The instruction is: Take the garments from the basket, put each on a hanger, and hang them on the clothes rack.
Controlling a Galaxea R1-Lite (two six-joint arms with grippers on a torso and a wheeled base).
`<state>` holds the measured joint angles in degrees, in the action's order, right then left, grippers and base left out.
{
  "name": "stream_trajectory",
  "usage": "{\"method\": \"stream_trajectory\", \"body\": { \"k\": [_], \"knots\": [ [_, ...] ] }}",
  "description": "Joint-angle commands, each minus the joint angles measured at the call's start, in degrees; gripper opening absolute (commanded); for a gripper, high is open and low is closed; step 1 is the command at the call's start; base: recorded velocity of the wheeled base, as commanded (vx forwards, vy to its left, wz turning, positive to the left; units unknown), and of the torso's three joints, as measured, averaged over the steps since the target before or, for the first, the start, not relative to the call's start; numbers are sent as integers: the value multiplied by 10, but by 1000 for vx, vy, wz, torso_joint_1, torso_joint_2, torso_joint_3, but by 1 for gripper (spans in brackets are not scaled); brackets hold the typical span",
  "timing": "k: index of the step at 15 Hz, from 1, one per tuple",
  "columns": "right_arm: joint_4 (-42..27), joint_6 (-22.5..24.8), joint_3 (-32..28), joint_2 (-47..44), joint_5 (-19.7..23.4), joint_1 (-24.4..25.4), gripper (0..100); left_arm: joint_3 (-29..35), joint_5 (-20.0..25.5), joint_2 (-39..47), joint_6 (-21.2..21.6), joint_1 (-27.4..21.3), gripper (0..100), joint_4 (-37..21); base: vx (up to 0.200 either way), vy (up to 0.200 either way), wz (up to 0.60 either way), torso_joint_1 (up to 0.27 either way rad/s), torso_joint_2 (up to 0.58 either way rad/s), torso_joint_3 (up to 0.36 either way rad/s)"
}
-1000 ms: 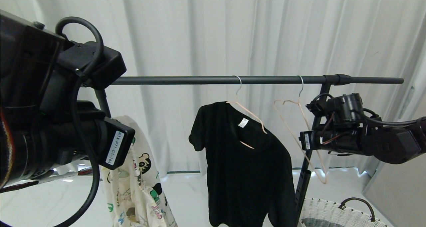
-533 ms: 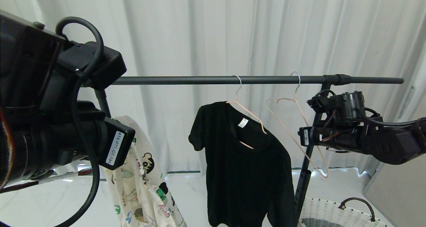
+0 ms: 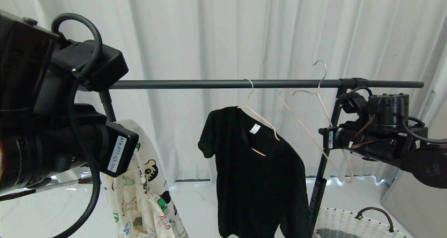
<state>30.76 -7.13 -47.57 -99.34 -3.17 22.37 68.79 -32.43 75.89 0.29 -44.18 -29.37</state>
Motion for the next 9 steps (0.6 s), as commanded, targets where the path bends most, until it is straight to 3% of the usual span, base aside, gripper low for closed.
{"method": "stream_trajectory", "body": {
  "k": [1,4,6,9],
  "knots": [
    [13,20,44,32,2,1,0,-1,0,-3,0,0,0,0,0,0,0,0,0,0],
    [13,33,87,79,4,1,0,-1,-6,-3,1,0,0,0,0,0,0,0,0,0],
    [12,35,116,107,4,1,0,-5,-41,1,1,0,0,0,-200,0,0,0,0,-2],
    [12,39,160,145,4,16,0,-5,-48,1,1,-1,0,0,-200,0,0,6,9,2]
  ]
}}
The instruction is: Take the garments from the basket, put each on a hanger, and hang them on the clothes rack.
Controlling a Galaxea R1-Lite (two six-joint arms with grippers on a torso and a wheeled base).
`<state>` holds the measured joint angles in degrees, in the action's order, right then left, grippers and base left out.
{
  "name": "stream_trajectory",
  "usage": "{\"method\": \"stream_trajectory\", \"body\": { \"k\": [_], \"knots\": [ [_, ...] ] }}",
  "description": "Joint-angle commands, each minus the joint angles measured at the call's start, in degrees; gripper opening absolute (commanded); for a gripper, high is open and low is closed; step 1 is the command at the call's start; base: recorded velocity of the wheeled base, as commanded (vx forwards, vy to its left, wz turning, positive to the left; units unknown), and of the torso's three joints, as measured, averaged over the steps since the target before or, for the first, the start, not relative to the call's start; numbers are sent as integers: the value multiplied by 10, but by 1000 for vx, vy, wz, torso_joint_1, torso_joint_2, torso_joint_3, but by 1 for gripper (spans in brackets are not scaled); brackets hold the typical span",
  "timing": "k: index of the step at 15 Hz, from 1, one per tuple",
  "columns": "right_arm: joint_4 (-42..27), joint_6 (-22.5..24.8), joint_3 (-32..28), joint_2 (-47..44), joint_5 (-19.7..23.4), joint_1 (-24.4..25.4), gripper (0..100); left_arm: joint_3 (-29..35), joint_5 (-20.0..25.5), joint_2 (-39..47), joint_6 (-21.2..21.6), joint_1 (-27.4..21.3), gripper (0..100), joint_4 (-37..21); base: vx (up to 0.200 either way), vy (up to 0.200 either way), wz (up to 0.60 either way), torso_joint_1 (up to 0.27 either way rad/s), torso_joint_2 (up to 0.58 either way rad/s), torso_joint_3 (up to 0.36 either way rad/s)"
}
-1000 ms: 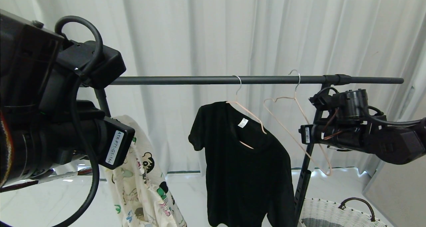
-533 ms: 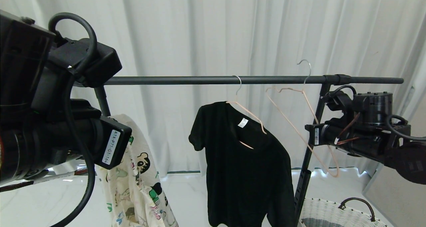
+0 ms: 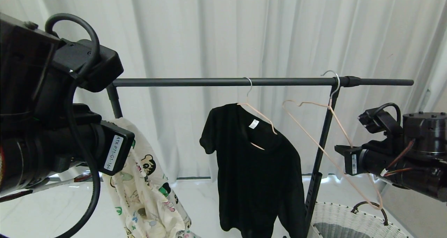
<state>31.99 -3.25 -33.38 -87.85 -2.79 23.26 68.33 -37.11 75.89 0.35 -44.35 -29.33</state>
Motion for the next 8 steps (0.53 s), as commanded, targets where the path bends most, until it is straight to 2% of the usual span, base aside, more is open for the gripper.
{"method": "stream_trajectory", "body": {
  "k": [1,8],
  "knots": [
    [0,0,25,38,0,13,0,0,-1,1,0,1,0,0,-200,0,0,-17,-2,17],
    [-1,0,38,84,1,86,0,-3,-1,9,0,1,0,0,-200,0,0,4,1,1]
  ]
}}
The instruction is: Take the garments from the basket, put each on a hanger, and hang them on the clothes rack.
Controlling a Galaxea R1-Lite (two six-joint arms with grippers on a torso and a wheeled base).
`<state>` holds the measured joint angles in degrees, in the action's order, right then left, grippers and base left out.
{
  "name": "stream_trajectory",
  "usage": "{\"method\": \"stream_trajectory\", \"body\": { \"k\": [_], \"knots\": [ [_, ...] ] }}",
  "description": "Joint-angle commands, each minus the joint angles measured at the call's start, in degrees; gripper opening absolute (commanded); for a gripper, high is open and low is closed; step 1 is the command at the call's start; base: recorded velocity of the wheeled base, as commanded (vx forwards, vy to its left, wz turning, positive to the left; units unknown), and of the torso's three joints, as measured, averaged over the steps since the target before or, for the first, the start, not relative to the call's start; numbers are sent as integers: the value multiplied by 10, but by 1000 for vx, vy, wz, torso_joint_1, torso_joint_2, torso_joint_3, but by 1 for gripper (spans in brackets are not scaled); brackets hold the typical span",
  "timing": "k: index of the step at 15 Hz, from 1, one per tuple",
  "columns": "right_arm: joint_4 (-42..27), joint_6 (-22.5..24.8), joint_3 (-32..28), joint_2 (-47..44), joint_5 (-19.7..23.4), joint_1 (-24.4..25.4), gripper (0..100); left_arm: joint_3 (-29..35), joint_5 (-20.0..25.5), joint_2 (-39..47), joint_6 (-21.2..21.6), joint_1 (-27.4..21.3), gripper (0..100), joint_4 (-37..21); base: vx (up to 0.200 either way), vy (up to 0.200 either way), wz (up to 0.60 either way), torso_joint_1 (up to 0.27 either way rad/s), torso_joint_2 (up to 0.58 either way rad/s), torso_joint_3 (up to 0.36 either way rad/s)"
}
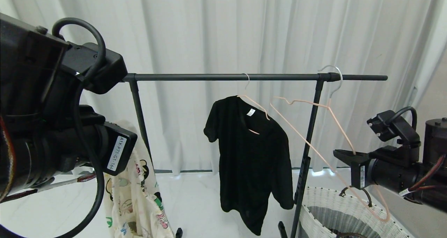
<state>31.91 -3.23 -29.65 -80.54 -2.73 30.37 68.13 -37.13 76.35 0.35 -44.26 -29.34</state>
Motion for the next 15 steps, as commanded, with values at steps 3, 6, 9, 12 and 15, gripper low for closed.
{"method": "stream_trajectory", "body": {
  "k": [3,6,9,12,15],
  "knots": [
    [-1,-5,1,16,2,72,0,-14,0,15,0,1,0,0,-67,0,0,1,1,1],
    [-1,-29,6,17,26,149,0,-26,0,41,-7,4,0,3,0,0,0,0,0,0],
    [-1,-69,11,19,29,238,0,-21,-25,101,-61,33,0,52,0,0,0,0,0,0],
    [-6,-87,13,36,29,287,0,-20,-33,120,-62,58,0,53,0,0,0,0,0,0],
    [-35,-89,22,55,35,291,0,-20,-34,125,-63,90,0,55,0,0,0,0,0,0]
  ]
}}
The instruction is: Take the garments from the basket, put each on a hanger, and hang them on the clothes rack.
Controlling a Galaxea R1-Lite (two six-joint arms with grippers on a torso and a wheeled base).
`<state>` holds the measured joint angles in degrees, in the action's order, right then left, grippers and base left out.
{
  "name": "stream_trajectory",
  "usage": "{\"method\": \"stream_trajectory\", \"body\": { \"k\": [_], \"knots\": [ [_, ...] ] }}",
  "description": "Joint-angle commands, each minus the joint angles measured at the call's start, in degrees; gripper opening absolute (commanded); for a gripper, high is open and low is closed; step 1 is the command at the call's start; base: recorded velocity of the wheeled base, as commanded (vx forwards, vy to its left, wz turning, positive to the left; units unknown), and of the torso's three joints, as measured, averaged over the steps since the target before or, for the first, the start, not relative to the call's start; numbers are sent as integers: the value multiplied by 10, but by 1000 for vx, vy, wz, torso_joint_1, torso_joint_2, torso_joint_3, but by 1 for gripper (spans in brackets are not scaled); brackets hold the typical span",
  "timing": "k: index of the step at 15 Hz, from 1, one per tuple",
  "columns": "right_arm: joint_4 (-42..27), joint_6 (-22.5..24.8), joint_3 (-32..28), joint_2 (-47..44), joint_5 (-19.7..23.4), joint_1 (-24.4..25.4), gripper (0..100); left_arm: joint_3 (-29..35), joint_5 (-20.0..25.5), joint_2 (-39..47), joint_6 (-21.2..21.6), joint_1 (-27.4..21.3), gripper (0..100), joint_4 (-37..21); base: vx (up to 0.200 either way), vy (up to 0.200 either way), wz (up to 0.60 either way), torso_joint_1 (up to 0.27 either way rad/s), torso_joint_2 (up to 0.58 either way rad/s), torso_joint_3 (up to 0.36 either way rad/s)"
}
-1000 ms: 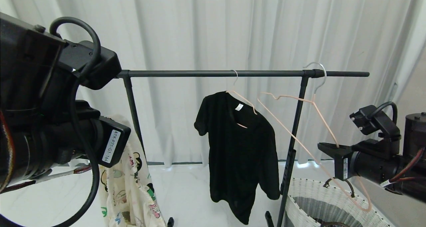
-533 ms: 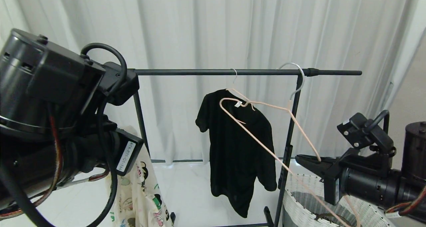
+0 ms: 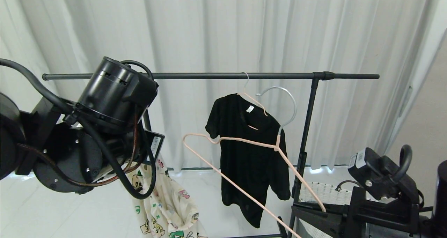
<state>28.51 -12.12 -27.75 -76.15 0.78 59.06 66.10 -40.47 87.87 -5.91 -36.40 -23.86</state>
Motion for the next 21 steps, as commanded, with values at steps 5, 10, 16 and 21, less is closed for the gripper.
{"method": "stream_trajectory", "body": {
  "k": [5,10,16,21],
  "knots": [
    [-3,0,8,22,39,20,0,11,0,27,-8,25,0,60,0,0,0,0,0,0],
    [-5,-1,8,23,39,43,0,13,-1,34,-8,35,0,72,0,0,0,0,0,0],
    [-47,-1,4,50,41,61,0,12,-11,41,-8,54,0,99,0,0,0,0,0,0],
    [-36,-16,4,12,39,45,0,25,-12,39,-8,41,0,99,0,0,0,0,0,0]
  ]
}}
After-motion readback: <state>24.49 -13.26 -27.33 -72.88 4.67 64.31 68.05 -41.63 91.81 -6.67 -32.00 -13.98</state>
